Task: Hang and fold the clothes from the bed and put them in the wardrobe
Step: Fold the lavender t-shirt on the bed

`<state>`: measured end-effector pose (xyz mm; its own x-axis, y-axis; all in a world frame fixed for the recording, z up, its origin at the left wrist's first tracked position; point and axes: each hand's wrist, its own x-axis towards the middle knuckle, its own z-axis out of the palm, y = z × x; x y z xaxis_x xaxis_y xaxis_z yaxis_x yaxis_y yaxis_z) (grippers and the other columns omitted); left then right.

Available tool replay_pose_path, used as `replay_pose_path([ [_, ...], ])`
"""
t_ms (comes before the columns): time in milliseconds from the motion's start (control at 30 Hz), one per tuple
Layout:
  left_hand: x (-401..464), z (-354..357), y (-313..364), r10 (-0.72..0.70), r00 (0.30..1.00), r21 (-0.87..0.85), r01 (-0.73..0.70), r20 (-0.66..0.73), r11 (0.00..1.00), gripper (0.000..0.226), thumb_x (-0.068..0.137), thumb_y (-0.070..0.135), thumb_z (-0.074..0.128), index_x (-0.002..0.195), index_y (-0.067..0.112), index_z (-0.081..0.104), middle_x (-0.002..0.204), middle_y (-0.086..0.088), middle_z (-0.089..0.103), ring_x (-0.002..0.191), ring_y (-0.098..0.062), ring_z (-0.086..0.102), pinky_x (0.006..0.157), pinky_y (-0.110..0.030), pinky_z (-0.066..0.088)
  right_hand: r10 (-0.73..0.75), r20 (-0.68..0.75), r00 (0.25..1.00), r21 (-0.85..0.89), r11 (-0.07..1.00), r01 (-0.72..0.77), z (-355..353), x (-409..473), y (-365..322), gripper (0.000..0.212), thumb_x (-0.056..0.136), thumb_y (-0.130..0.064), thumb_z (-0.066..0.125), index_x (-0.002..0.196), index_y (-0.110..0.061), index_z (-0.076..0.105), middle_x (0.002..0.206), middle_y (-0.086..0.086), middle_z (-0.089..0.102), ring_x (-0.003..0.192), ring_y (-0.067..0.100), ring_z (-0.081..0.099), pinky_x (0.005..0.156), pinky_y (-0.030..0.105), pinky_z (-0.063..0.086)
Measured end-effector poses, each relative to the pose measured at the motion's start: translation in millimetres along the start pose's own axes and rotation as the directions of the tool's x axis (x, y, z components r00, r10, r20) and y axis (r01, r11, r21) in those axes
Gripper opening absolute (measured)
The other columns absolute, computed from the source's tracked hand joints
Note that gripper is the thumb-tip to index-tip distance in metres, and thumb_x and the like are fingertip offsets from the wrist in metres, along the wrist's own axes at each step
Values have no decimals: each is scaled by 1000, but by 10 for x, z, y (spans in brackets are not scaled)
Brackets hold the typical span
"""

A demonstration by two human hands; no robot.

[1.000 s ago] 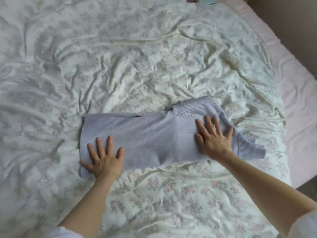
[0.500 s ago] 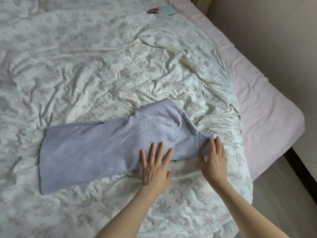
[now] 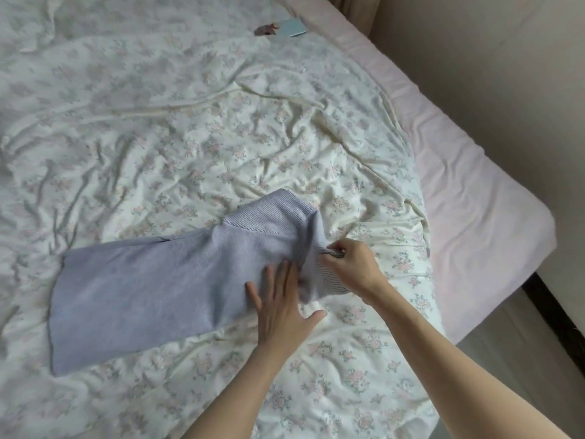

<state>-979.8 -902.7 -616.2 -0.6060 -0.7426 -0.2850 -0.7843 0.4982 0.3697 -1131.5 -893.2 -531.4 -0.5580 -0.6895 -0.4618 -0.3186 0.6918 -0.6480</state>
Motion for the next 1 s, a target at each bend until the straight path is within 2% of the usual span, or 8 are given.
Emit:
replay_pose_path([
  [133, 135, -130, 243, -304, 909, -473, 142, -285, 869, 45, 77, 23, 59, 118, 6, 57, 109, -8, 66, 108, -34, 60, 92, -48, 45, -145, 150, 978, 248, 963, 104, 53, -85, -451, 6, 85, -19, 65, 81, -13, 65, 71, -3, 62, 69, 11, 59, 59, 25, 44],
  [267, 161, -481, 80, -667, 744, -944, 184, -49, 274, 20, 84, -15, 42, 93, -10, 59, 79, -26, 57, 73, -20, 48, 62, -14, 42, -228, 151, 962, 394, 906, 153, 139, -123, -640, 20, 94, -21, 53, 110, -16, 64, 89, -6, 66, 82, 2, 62, 74, 16, 48],
  [367, 52, -649, -371, -675, 713, -978, 198, 192, -68, 12, 93, 20, 56, 103, 14, 57, 90, -2, 60, 89, -15, 53, 77, -22, 45, -173, 90, 981, 436, 892, 117, 341, -111, -589, 30, 98, -16, 43, 124, -16, 55, 101, 3, 67, 96, 11, 65, 87, 26, 51],
  [433, -45, -740, -763, -582, 756, -950, 176, 298, -258, 58, 78, 56, 66, 121, 19, 56, 117, 1, 65, 109, -18, 60, 97, -39, 46, -143, 120, 982, 367, 926, 90, 592, -126, -558, 34, 98, -18, 42, 131, -17, 51, 120, 5, 62, 108, 12, 58, 92, 24, 44],
  [633, -433, -1068, -1674, -519, 834, -900, -68, 185, -430, 64, 90, 48, 49, 143, 11, 40, 142, -14, 47, 130, -29, 46, 109, -49, 33, -344, 339, 875, 83, 938, 337, 1506, -279, -687, 53, 98, -29, 38, 148, -26, 21, 155, 6, 18, 144, 18, 13, 116, 30, 16],
  [733, -609, -1124, -2098, -534, 816, -872, -77, 224, -484, 58, 95, 45, 37, 142, 11, 40, 139, -13, 50, 128, -28, 48, 108, -47, 36, -431, 415, 801, -132, 843, 522, 1973, -305, -833, 71, 83, -57, 15, 149, -31, 13, 157, 13, 1, 145, 28, 0, 117, 44, 10],
  [833, -757, -1065, -2451, -542, 801, -840, -94, 255, -535, 52, 99, 41, 32, 141, 12, 43, 138, -11, 52, 129, -26, 48, 109, -45, 32, -369, 500, 783, -361, 733, 576, 2335, -305, -908, 58, 93, -55, 22, 148, -40, 8, 158, 1, -13, 144, 30, -11, 113, 56, 15],
  [1000, -952, -921, -2739, -606, 746, -819, -147, 276, -554, 39, 98, 30, 38, 129, 13, 55, 126, -6, 63, 119, -23, 57, 83, -33, 54, -397, 507, 766, -516, 572, 638, 2549, -363, -845, 74, 77, -59, -8, 147, -39, 8, 157, 0, -15, 143, 33, -13, 109, 59, 17],
])
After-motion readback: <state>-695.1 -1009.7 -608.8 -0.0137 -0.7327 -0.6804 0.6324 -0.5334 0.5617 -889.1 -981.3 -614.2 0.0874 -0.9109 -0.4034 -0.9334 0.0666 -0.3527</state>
